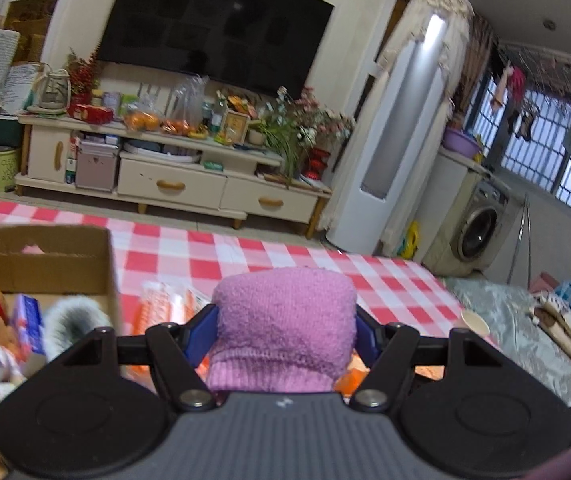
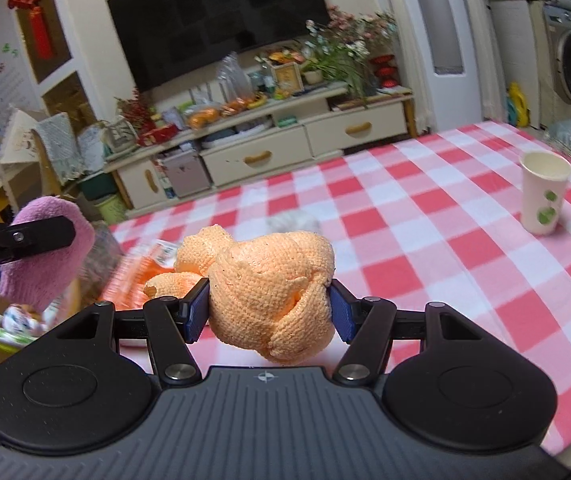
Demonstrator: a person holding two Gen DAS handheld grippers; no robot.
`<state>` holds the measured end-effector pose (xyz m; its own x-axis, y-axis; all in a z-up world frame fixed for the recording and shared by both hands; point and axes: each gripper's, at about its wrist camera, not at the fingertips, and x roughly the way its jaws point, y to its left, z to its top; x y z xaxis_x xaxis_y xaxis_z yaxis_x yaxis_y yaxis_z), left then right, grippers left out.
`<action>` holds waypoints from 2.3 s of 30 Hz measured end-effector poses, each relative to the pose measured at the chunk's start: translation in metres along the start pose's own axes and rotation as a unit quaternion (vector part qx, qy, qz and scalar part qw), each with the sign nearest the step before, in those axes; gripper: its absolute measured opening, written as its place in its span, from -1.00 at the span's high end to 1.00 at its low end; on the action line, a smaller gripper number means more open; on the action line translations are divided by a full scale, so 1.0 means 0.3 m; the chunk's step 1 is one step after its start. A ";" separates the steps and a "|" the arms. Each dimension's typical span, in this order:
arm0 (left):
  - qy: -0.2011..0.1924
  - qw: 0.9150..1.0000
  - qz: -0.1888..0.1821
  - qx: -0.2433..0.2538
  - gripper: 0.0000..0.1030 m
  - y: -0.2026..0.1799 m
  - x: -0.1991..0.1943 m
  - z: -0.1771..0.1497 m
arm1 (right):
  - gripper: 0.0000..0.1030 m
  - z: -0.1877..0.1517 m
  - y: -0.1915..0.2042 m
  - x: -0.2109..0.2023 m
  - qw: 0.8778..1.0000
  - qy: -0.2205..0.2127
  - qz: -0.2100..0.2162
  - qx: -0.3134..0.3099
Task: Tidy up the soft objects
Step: 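Carry the pink towel and orange knitted plush up and over the cardboard box, then open both tools to drop the towel and plush into the box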
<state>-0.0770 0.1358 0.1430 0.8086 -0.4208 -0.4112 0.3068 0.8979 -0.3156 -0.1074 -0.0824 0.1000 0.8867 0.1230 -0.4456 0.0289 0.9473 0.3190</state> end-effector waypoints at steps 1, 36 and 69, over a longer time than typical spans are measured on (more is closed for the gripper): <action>-0.004 1.000 0.003 -0.003 -0.33 0.013 -0.006 0.010 | -0.48 0.006 0.013 0.002 1.000 -0.003 0.005 -0.003; -0.045 0.972 0.175 -0.153 -0.34 0.527 0.008 0.156 | -0.49 0.183 0.688 0.509 0.966 0.007 0.155 -0.208; -0.016 0.965 0.215 -0.151 -0.46 0.521 0.042 0.141 | -0.91 0.128 0.702 0.486 0.953 0.018 0.147 -0.263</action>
<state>0.0025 0.2763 0.1246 0.8451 -0.0092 -0.5345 -0.2163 0.9084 -0.3577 0.0458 0.1237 0.1341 0.8040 0.4076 -0.4329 -0.4624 0.8863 -0.0244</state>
